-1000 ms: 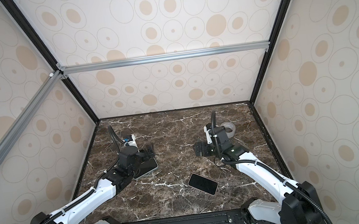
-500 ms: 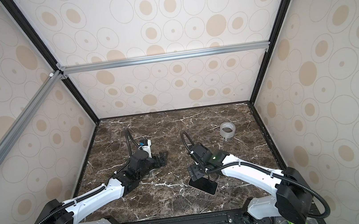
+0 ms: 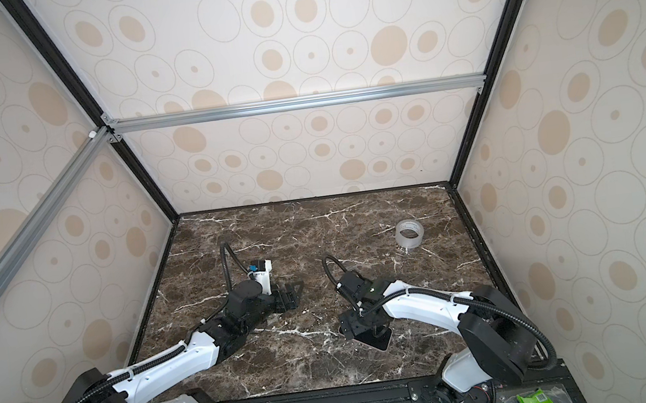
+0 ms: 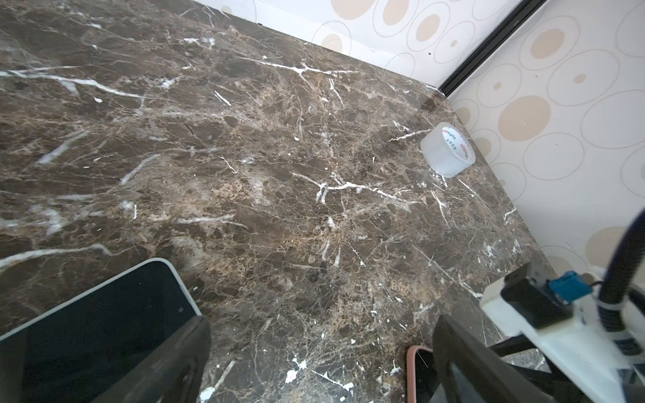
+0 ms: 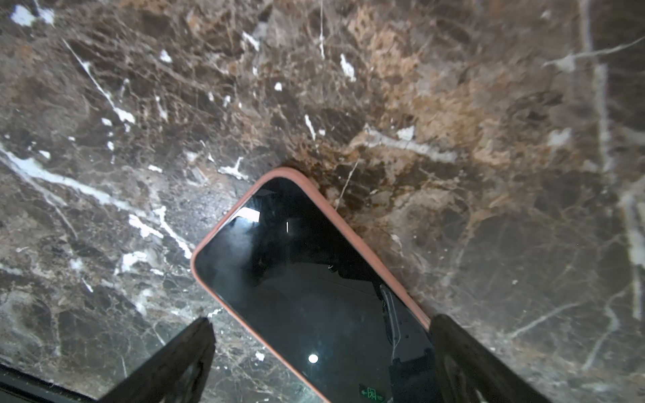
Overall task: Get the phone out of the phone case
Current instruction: 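Reach the right gripper toward the pink-cased phone while the left arm moves forward, then close the right gripper on the pink-cased phone's edge and lift it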
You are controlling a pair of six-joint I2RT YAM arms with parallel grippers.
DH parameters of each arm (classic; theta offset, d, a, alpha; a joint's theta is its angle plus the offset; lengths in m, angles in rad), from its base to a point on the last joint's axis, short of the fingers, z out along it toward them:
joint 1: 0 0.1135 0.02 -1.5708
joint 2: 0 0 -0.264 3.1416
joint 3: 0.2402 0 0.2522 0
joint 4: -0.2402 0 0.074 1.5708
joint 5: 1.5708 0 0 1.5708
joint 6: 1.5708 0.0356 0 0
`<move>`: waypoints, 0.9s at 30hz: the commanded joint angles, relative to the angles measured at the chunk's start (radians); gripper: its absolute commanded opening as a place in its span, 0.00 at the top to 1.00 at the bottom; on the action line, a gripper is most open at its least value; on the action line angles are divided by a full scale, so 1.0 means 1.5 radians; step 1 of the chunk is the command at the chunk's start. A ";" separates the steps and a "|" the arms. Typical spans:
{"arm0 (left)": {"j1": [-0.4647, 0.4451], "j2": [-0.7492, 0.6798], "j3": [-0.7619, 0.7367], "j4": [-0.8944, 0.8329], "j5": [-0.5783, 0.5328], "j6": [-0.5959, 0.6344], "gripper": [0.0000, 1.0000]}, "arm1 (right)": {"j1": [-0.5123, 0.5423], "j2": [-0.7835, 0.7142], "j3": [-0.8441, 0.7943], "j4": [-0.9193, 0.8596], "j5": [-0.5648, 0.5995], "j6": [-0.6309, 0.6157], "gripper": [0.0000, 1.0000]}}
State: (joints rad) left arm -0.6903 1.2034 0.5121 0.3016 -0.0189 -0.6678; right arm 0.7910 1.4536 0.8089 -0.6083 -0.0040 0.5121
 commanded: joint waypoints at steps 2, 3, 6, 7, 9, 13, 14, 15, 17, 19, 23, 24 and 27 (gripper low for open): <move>-0.002 -0.006 0.000 0.023 0.008 -0.012 0.01 | -0.012 0.009 -0.028 0.011 -0.024 0.028 0.00; -0.003 -0.003 0.001 0.024 0.009 -0.011 0.01 | -0.017 0.008 -0.033 0.014 -0.030 0.030 0.00; -0.002 0.003 0.005 0.025 0.013 -0.012 0.01 | -0.025 0.000 -0.048 0.020 -0.039 0.033 0.00; -0.002 0.006 0.005 0.027 0.014 -0.011 0.01 | -0.025 -0.002 -0.052 0.018 -0.040 0.034 0.00; -0.003 0.010 0.007 0.028 0.016 -0.011 0.01 | -0.025 -0.008 -0.059 0.015 -0.048 0.032 0.00; -0.003 0.019 0.008 0.036 0.022 -0.014 0.01 | -0.022 -0.027 -0.073 0.011 -0.068 0.033 0.00; -0.003 0.021 0.008 0.038 0.023 -0.014 0.01 | -0.020 -0.034 -0.075 0.006 -0.066 0.034 0.00; -0.003 0.022 0.009 0.038 0.023 -0.015 0.01 | -0.017 -0.043 -0.077 0.002 -0.064 0.035 0.00; -0.004 0.025 0.010 0.039 0.023 -0.016 0.01 | -0.007 -0.060 -0.080 -0.001 -0.061 0.034 0.00; -0.003 0.026 0.013 0.039 0.021 -0.017 0.01 | 0.011 -0.071 -0.080 -0.004 -0.059 0.030 0.00; 0.000 0.025 0.011 0.040 0.013 -0.035 0.01 | 0.056 -0.073 -0.077 -0.006 -0.029 0.037 0.00; 0.001 0.024 0.010 0.042 0.013 -0.038 0.01 | 0.066 -0.072 -0.076 -0.006 -0.020 0.040 0.00; 0.010 0.019 0.001 0.049 0.013 -0.050 0.01 | 0.099 -0.059 -0.068 -0.016 0.025 0.052 0.00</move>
State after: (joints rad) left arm -0.6842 1.2369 0.5121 0.3431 0.0132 -0.7036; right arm 0.9039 1.3556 0.6971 -0.5911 -0.0330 0.5579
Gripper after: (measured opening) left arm 0.990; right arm 0.997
